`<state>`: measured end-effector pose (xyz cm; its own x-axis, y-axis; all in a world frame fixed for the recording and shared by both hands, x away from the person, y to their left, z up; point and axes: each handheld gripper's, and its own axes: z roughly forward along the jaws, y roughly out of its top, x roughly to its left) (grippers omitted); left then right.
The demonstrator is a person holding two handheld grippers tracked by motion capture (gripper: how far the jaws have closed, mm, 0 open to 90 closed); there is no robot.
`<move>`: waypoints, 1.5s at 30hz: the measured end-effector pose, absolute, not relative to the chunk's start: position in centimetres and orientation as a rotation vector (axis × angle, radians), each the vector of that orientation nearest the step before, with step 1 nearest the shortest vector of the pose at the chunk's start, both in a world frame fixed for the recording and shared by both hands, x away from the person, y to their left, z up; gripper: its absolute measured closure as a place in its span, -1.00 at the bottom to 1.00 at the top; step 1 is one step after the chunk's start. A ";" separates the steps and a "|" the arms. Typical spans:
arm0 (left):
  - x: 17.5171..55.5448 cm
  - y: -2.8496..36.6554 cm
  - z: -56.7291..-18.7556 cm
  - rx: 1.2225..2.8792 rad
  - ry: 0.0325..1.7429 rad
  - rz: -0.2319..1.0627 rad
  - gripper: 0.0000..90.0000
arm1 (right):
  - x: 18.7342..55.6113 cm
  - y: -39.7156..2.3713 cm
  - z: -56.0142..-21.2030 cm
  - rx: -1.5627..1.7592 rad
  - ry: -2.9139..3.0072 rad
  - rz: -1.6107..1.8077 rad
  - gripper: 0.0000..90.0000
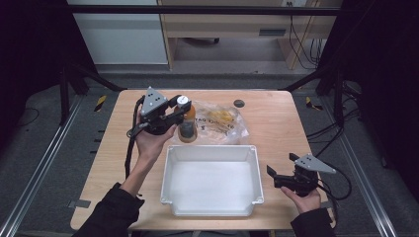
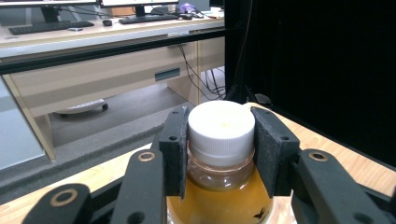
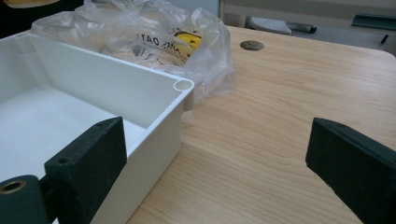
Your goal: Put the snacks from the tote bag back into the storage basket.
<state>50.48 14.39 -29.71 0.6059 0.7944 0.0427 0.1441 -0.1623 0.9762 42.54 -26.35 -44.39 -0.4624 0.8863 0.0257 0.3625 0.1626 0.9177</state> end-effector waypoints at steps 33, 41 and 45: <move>45.3 13.8 -33.7 1.768 0.721 0.593 0.31 | 42.4 -26.3 -44.3 1.175 1.911 1.279 -0.87; 44.3 13.7 -34.8 1.793 0.715 0.584 0.31 | 42.4 -26.3 -44.4 1.171 1.914 1.274 -0.87; 44.1 13.8 -35.3 1.799 0.717 0.580 0.31 | 42.4 -26.3 -44.4 1.172 1.915 1.271 -0.87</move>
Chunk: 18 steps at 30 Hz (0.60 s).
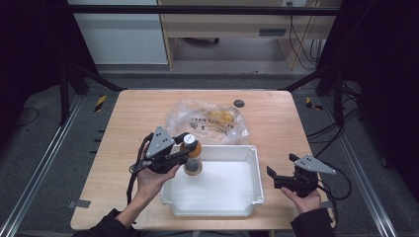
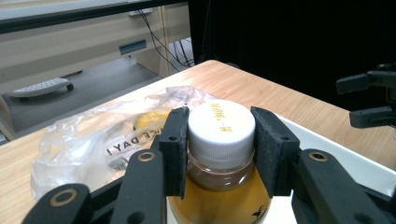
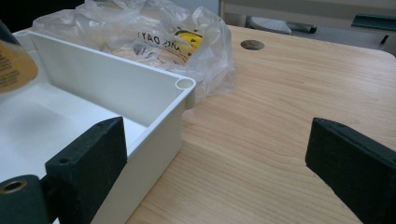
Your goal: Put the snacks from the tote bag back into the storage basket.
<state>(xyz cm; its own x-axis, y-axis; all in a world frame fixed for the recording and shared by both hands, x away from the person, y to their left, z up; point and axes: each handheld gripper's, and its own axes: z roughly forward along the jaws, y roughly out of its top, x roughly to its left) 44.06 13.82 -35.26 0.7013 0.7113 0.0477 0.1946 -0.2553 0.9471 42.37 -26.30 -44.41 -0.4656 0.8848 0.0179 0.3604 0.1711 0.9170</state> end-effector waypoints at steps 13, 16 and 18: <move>43.5 13.9 -37.5 1.845 0.751 0.553 0.31 | 42.3 -26.2 -44.5 1.174 1.921 1.274 -0.87; 43.5 13.8 -37.8 1.855 0.752 0.544 0.31 | 42.3 -26.2 -44.5 1.171 1.923 1.269 -0.87; 43.6 13.7 -38.2 1.864 0.754 0.530 0.31 | 42.3 -26.2 -44.5 1.171 1.924 1.269 -0.87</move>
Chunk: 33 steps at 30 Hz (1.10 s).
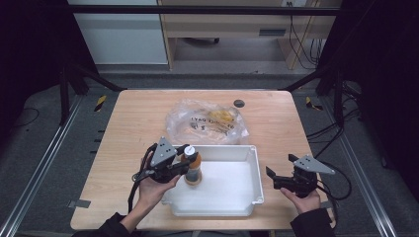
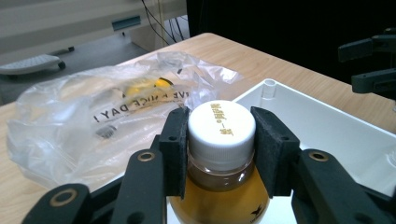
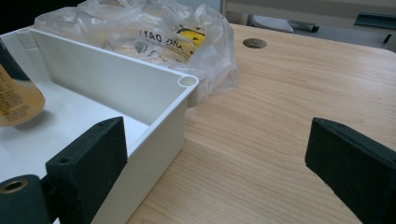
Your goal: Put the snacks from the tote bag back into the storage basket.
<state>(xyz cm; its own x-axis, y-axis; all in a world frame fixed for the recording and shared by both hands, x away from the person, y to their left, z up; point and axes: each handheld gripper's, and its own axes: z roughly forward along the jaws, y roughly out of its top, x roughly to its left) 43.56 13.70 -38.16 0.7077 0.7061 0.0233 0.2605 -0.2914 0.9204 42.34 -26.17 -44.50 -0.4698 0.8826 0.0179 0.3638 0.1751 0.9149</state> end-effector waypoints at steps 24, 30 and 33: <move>43.1 13.7 -40.1 1.843 0.768 0.540 0.30 | 42.3 -26.1 -44.5 1.166 1.928 1.266 -0.87; 43.2 13.8 -40.4 1.820 0.778 0.520 0.24 | 42.3 -26.1 -44.5 1.172 1.929 1.269 -0.87; 43.2 13.8 -40.4 1.817 0.779 0.526 0.17 | 42.3 -26.1 -44.5 1.170 1.930 1.269 -0.87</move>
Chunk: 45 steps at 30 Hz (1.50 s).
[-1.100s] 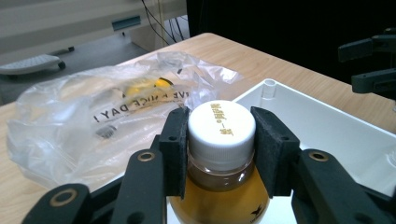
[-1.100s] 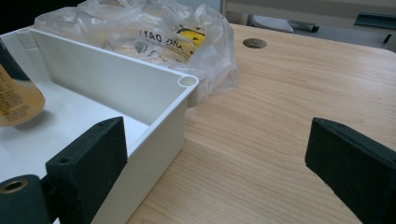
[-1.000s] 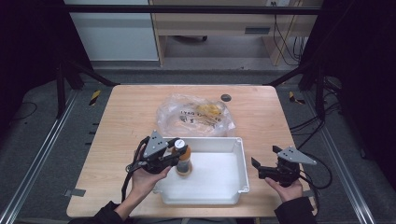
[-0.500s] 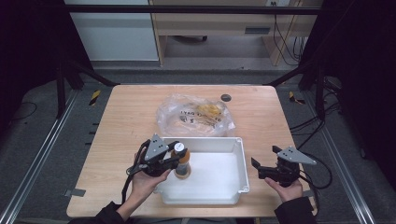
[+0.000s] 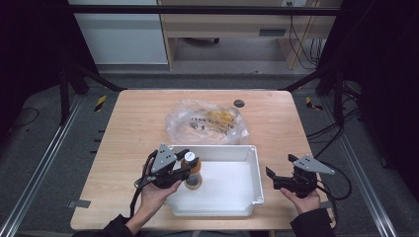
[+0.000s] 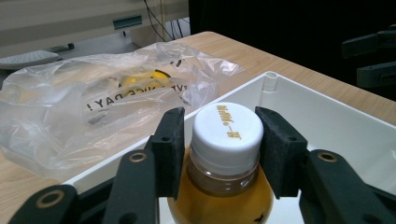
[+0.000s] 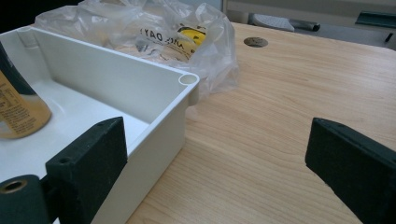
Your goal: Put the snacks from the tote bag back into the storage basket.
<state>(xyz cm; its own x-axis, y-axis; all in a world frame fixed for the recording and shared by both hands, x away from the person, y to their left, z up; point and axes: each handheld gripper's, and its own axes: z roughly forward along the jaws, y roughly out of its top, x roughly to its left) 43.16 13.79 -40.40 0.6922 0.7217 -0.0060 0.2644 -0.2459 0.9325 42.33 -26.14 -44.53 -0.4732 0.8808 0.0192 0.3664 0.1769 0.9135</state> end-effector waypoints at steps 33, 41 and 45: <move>42.6 19.8 -39.8 1.769 0.853 0.522 -0.24 | 42.3 -26.4 -44.5 1.189 1.919 1.267 -0.87; 42.7 22.1 -41.3 1.781 0.918 0.556 -0.24 | 42.3 -26.5 -44.6 1.190 1.919 1.263 -0.87; 42.8 23.4 -42.1 1.772 0.945 0.578 -0.23 | 42.3 -26.5 -44.6 1.192 1.921 1.257 -0.87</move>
